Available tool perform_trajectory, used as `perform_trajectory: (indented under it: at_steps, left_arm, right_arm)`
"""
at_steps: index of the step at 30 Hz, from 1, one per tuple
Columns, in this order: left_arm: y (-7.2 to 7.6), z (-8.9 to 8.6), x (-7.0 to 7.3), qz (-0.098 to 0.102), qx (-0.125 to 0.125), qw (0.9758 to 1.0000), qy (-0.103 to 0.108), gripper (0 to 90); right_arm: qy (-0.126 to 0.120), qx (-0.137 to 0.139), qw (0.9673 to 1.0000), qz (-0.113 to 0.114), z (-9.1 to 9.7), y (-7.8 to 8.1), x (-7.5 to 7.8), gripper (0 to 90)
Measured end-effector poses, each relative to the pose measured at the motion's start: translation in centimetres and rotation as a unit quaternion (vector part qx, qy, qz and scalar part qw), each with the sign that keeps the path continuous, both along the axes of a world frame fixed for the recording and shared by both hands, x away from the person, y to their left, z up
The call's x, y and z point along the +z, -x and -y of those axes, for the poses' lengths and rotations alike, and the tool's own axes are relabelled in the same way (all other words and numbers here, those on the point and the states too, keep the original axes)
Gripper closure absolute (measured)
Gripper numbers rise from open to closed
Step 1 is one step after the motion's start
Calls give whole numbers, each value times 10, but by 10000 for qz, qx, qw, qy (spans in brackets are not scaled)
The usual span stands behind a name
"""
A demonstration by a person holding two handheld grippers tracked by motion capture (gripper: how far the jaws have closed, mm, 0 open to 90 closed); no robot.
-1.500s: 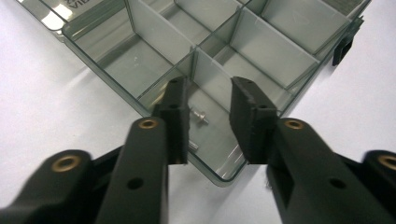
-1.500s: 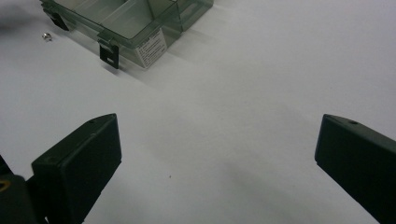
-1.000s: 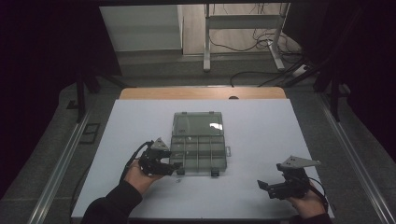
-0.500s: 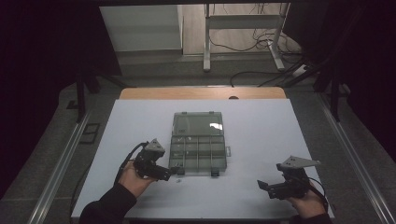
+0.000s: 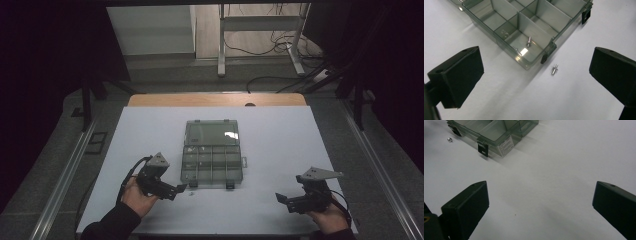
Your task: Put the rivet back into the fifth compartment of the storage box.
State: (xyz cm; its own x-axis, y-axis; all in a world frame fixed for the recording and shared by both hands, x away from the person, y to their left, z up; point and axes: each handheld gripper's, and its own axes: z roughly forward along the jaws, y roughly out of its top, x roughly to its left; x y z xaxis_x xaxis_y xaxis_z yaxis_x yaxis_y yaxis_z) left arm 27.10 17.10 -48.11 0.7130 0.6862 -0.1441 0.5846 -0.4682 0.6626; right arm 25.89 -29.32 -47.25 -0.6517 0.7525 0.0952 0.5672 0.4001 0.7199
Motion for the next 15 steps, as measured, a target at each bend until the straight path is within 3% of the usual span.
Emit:
perform_trajectory:
  at_steps: [10,15]
  left_arm:
    - [12,-8,-7,-20,27,10000,-22,0]
    - [14,-4,-8,-179,41,9997,-189,3]
  right_arm:
    - [8,10,10000,1,0,0,0,3]
    - [17,7,10000,-4,0,0,0,3]
